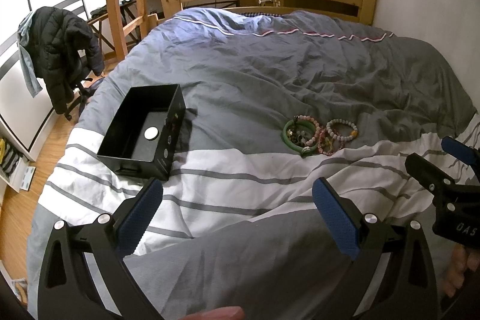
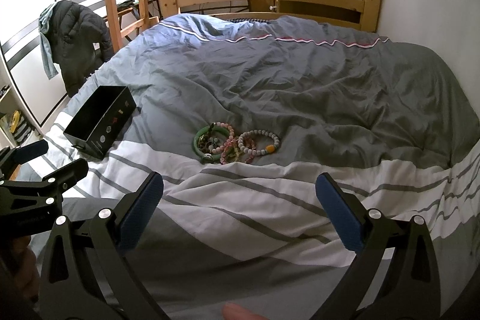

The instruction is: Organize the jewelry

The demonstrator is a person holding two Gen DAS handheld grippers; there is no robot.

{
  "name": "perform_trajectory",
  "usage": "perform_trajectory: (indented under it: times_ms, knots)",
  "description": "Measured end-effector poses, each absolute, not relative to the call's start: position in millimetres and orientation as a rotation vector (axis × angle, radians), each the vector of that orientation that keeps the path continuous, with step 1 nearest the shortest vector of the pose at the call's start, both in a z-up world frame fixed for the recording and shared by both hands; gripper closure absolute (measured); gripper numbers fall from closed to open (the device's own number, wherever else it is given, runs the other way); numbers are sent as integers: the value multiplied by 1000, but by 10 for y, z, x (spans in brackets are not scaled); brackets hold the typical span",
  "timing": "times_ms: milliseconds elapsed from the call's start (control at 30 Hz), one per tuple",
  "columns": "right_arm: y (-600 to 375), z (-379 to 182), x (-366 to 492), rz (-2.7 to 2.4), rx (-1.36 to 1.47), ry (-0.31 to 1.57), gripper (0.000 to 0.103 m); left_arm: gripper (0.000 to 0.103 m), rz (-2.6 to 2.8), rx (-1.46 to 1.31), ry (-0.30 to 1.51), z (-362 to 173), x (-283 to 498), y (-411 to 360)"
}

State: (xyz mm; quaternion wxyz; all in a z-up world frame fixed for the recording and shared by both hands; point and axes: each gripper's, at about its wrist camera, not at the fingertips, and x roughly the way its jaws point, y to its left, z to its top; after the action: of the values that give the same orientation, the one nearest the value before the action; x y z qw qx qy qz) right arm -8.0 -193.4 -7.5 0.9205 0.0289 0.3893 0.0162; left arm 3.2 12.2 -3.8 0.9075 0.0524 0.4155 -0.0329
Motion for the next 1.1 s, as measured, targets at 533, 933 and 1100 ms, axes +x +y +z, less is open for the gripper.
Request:
perform_trajectory:
  times_ms: [533,933,1100]
  knots:
    - [-1952,-133,-58,30,71,810,3,4,-65,115,870,-104,38,107]
    - [-2078,-335,313,18,84,831,3,4,-163,86,891,-320,514,-13]
    - [-2144,-525,585,35,104,856,6,8,-233,41,943,-563,891,-131]
